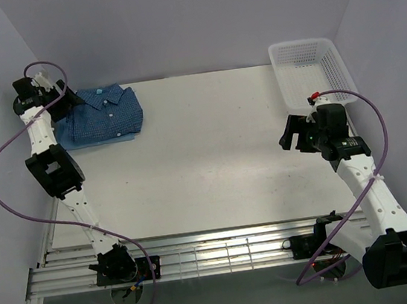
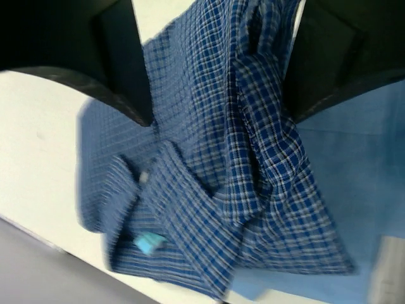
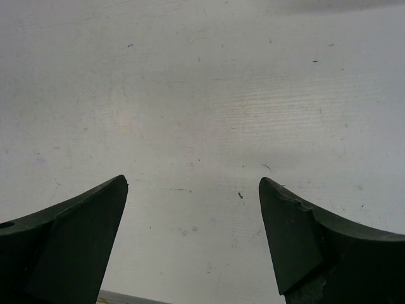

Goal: Fold and stack the long sleeve shirts
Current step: Neatly place the folded shirt to the corner

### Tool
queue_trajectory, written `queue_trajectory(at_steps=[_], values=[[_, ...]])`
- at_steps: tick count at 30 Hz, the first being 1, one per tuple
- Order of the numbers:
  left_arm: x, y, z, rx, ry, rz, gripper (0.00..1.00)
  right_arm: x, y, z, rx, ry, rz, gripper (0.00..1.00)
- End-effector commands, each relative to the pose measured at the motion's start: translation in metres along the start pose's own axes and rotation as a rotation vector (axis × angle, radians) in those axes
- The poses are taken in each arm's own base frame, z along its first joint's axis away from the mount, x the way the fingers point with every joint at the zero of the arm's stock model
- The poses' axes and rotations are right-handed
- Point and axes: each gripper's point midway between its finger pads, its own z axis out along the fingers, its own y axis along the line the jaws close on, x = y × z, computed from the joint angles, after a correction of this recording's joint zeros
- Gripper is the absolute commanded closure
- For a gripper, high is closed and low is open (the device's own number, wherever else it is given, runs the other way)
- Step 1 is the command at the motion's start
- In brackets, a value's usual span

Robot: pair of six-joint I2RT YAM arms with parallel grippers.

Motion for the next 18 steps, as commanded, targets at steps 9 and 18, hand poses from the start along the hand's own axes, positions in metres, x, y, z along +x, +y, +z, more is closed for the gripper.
queue_trajectory(at_steps=[9, 18], values=[[-0.074, -0.004, -0.069, -0.434, -0.261, 0.125, 0.02, -0.014, 0.012, -0.008, -0.052, -0.034, -0.030, 0.10], [-0.045, -0.093, -0.082, -0.276, -0.226, 0.119, 0.02, -0.016, 0.008, -0.018, -0.028, -0.056, -0.055, 0.10]])
